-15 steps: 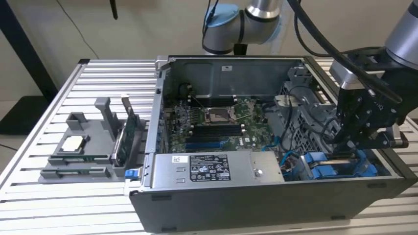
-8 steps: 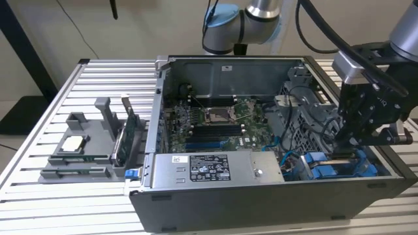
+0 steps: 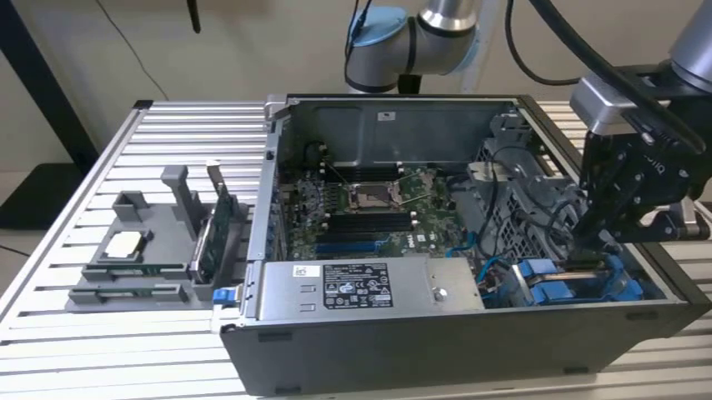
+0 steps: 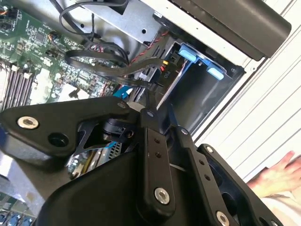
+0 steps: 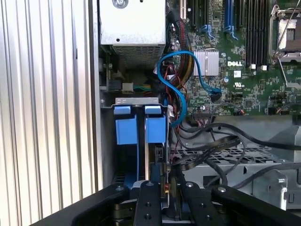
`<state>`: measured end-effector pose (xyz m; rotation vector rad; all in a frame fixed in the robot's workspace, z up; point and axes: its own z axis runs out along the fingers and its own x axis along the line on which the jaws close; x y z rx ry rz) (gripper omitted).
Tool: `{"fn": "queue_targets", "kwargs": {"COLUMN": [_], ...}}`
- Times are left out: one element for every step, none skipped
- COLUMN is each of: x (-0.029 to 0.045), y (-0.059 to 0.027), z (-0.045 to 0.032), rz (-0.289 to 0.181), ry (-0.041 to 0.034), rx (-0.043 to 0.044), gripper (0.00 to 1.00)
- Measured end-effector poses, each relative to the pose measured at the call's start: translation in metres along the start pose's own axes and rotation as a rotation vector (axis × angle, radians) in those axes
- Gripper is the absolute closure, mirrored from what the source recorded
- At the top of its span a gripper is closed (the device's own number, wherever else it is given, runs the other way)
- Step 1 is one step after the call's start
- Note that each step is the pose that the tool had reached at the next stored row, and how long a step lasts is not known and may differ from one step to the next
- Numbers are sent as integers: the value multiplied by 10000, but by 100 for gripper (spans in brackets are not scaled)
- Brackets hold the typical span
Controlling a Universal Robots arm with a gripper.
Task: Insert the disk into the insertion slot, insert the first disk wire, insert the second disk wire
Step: 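Insert the second disk wire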
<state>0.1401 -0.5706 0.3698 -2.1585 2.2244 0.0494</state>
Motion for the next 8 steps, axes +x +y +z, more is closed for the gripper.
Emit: {"fn": "queue_targets", "kwargs": {"x": [-1, -1, -1, -1, -1, -1, -1, -1], "y": [0, 0, 0, 0, 0, 0, 0, 0], "z": [-8, -15, -18, -18, -22, -24, -25, -25], "rz": [0, 0, 0, 0, -1, 0, 0, 0], "ry": [1, -1, -2, -3, 0, -1, 0, 0], "rx": [0, 0, -1, 0, 0, 0, 0, 0], "gripper": [76, 76, 76, 76, 76, 76, 76, 76]}}
